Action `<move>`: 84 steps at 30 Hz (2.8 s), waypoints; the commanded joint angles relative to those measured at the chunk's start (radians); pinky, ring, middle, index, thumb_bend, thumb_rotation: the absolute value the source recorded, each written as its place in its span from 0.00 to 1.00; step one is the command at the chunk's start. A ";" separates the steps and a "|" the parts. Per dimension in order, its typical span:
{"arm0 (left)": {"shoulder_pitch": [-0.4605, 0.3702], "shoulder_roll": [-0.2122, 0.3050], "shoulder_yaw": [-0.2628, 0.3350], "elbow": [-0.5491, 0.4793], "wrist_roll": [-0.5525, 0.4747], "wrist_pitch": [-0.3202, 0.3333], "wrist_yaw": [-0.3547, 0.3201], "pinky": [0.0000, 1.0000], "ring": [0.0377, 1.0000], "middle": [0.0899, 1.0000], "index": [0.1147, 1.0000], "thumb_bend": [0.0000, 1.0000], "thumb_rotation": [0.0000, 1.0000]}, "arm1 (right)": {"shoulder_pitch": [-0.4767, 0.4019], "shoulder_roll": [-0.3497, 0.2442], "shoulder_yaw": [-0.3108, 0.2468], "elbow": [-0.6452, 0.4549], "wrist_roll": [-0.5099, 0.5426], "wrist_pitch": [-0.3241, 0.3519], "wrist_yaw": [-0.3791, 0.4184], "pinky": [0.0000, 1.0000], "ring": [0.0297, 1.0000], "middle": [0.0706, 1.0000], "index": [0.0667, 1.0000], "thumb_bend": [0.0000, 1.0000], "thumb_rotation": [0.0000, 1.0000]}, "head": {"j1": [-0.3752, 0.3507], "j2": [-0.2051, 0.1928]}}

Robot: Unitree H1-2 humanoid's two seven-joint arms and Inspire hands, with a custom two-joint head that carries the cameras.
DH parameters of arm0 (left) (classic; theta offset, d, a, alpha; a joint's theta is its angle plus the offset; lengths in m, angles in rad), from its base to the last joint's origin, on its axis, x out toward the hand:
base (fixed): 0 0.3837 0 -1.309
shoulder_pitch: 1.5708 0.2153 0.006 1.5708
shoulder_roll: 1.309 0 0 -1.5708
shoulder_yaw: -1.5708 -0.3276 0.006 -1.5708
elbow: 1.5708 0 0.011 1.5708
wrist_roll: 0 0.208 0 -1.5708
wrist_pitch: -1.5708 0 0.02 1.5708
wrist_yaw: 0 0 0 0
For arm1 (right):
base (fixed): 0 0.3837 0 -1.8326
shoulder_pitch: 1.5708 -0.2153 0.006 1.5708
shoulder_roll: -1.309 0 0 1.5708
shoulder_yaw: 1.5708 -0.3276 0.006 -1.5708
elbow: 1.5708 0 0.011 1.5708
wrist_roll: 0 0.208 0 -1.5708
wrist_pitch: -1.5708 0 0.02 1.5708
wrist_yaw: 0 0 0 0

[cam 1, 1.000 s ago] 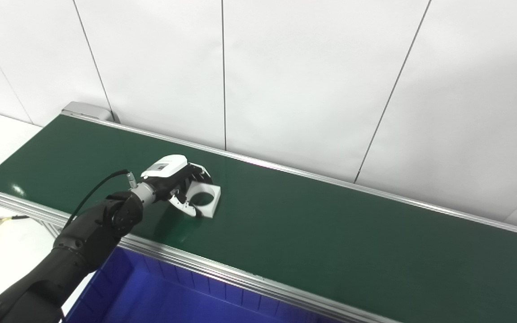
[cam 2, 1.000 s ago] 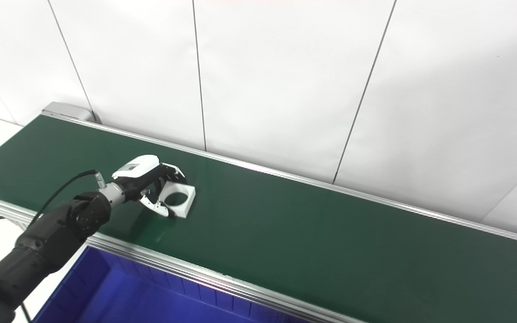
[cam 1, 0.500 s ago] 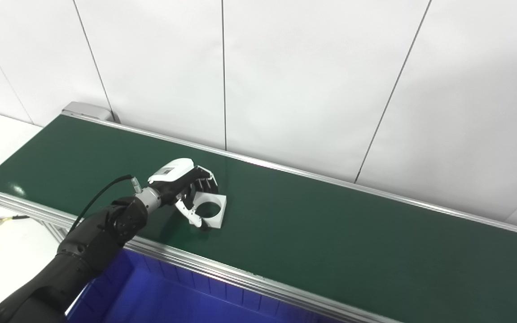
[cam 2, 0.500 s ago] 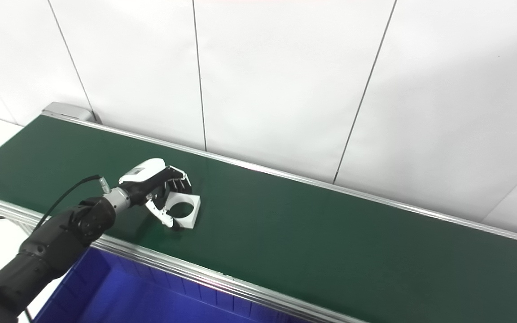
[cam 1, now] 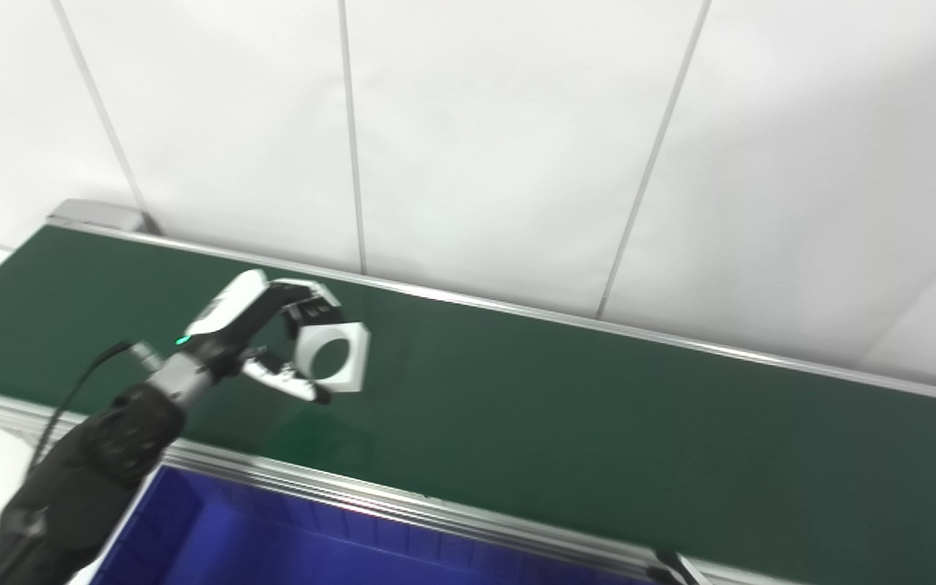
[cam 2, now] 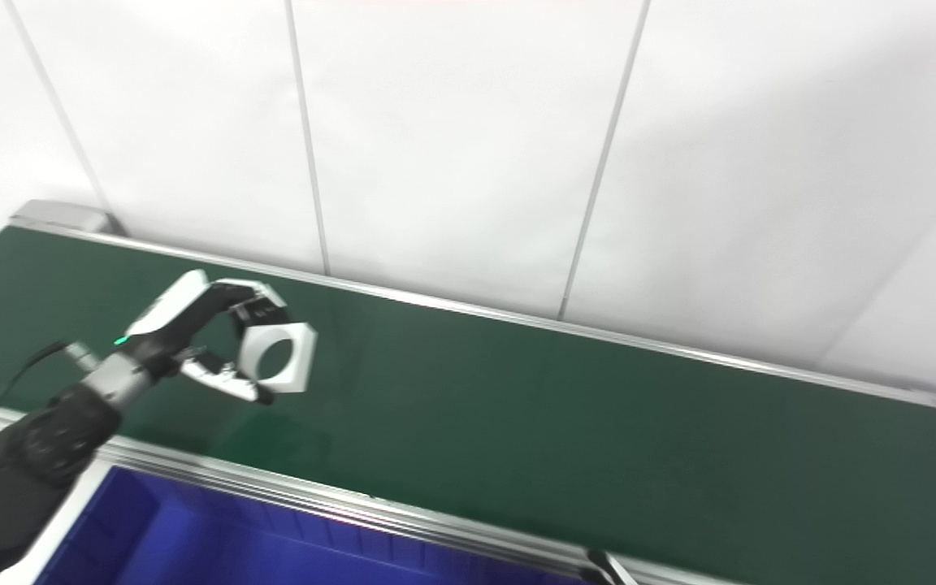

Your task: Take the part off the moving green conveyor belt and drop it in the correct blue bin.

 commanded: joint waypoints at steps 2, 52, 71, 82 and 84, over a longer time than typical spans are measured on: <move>0.018 0.031 0.003 -0.080 -0.062 -0.024 0.024 0.37 0.40 0.44 0.44 0.50 0.00 | 0.012 0.024 0.009 -0.056 -0.038 0.022 -0.002 0.63 0.73 0.80 0.87 0.91 0.28 | -0.032 0.026; 0.413 -0.114 -0.115 -0.347 0.093 0.091 -0.205 0.60 0.60 0.47 0.41 0.51 0.00 | -0.010 0.051 0.012 -0.092 -0.037 0.096 0.021 0.65 0.75 0.82 0.90 0.91 0.40 | -0.100 0.182; 0.457 -0.142 -0.115 -0.422 -0.088 0.047 -0.265 0.77 0.84 0.85 0.83 0.84 0.66 | 0.001 0.044 0.015 -0.108 -0.065 0.122 0.038 0.67 0.76 0.83 0.90 0.92 0.43 | -0.135 0.179; 0.497 -0.242 -0.119 -0.454 -0.254 0.038 -0.276 0.82 0.88 0.91 0.90 0.88 0.57 | 0.012 0.042 0.017 -0.119 -0.074 0.134 0.043 0.68 0.77 0.82 0.90 0.95 0.42 | -0.138 0.171; 0.502 -0.259 -0.118 -0.455 -0.260 0.033 -0.271 0.83 0.88 0.92 0.91 0.88 0.56 | 0.013 0.040 0.018 -0.121 -0.075 0.136 0.044 0.68 0.77 0.82 0.90 0.94 0.42 | -0.136 0.172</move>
